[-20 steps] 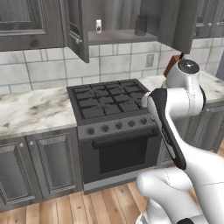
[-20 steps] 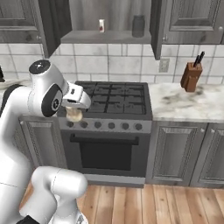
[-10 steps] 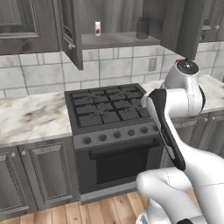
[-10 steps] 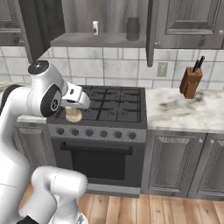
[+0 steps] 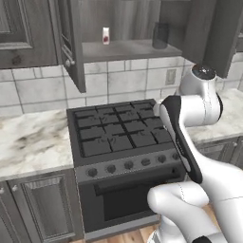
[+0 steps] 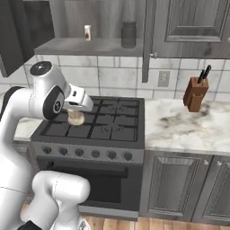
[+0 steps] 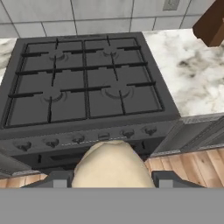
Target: Pick the candle and jar from the dining table and place them in the open cabinet. Close the cabinet after placing the objects.
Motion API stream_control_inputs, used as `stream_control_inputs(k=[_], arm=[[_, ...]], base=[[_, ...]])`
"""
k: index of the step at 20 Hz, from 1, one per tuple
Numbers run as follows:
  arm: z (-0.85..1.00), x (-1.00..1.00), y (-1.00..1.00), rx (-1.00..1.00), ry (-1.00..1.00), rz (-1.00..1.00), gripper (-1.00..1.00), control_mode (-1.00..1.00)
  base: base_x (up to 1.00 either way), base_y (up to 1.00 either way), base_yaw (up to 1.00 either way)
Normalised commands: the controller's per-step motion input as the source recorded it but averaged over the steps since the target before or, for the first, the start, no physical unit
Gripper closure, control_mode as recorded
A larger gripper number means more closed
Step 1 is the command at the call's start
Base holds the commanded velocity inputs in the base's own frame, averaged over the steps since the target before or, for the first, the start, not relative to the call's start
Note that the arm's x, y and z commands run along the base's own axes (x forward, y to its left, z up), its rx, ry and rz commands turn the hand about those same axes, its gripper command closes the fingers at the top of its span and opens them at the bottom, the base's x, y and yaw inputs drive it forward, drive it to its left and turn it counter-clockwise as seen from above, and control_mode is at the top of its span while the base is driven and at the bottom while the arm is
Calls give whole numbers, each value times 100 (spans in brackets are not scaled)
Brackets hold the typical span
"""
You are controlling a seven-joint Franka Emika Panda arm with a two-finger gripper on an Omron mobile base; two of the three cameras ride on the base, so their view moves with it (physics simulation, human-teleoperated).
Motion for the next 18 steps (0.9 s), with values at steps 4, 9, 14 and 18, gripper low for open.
stream_control_inputs(k=[4,9,14,18], arm=[[0,0,0,0,0,0,100,100],[0,0,0,0,0,0,100,100],[0,0,0,0,0,0,100,100],[0,0,0,0,0,0,100,100]], base=[[30,6,4],[36,0,5],[40,0,6],[37,0,6]])
